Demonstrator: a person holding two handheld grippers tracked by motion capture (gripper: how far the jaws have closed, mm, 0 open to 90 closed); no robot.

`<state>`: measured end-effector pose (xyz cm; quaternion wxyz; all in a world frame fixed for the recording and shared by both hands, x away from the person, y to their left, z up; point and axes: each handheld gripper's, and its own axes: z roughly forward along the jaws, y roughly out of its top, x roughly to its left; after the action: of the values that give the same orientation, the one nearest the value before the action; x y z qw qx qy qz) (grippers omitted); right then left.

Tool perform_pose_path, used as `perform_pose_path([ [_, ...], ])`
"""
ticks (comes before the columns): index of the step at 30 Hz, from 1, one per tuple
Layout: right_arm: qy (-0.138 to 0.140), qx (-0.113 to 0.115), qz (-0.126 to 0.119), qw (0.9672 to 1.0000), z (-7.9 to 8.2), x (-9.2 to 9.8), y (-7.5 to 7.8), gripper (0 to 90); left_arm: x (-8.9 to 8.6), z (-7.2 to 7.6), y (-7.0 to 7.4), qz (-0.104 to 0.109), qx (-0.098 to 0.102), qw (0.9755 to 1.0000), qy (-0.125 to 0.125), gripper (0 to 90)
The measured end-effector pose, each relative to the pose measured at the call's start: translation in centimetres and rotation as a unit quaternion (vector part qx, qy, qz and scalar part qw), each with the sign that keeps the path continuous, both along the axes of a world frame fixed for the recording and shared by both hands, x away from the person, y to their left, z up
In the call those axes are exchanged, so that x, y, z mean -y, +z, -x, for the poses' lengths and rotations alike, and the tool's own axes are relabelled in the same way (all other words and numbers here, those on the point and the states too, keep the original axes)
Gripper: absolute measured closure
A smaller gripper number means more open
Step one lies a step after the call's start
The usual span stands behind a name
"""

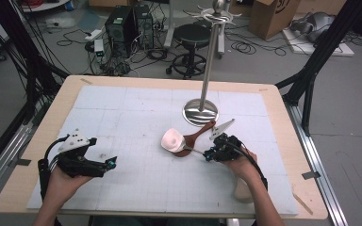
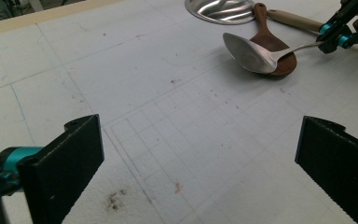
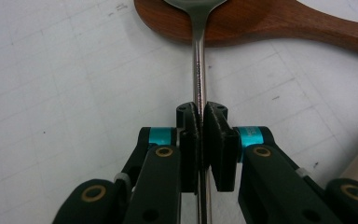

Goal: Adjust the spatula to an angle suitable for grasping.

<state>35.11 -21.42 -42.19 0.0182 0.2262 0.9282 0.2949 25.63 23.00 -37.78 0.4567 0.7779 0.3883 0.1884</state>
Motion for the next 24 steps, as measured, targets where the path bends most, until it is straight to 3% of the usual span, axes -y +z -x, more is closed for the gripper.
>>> perform_pose_path([
  [17, 0.042, 0.01, -0.005, 0.9991, 0.2, -2.2, 0.8, 84.4, 0.0, 0.1, 0.1, -0.001, 0.001, 1.0, 0.0, 1.7],
  [24, 0.06, 0.003, -0.006, 0.9982, 0.4, -3.2, 0.9, 84.5, 0.1, 0.1, 0.0, -0.003, 0.001, 1.0, -0.001, 1.7],
])
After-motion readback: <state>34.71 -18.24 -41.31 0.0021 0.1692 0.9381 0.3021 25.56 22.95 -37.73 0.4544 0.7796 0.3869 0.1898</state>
